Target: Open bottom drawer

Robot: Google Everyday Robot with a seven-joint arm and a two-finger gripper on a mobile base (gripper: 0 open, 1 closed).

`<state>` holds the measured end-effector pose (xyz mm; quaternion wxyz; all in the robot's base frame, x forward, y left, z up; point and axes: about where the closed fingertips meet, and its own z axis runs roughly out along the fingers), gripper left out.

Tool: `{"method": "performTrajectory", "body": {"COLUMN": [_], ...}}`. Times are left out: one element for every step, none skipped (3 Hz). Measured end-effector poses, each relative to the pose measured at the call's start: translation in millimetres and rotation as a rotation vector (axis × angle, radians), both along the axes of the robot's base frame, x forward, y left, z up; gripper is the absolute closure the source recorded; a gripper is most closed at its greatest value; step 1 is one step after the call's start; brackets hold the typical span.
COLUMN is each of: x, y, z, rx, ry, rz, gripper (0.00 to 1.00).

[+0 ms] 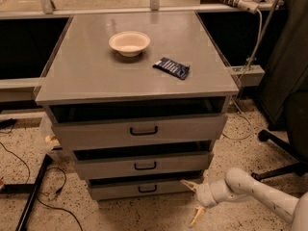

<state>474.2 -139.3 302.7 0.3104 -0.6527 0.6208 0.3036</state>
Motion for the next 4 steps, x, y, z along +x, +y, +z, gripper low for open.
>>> {"method": "performTrajectory", "body": {"x": [0.1, 8.1, 26.4, 51.9], "y": [0.1, 12.1, 23.9, 26.6], "z": [-0.2, -24.1, -62.0, -87.8], "rx": [0.000, -0.026, -0.028, -0.031], "ry": [0.000, 0.040, 0.089, 0.088], "rz": [0.000, -0.021, -0.064, -0.116], "gripper": [0.00, 0.00, 0.00, 0.00]}}
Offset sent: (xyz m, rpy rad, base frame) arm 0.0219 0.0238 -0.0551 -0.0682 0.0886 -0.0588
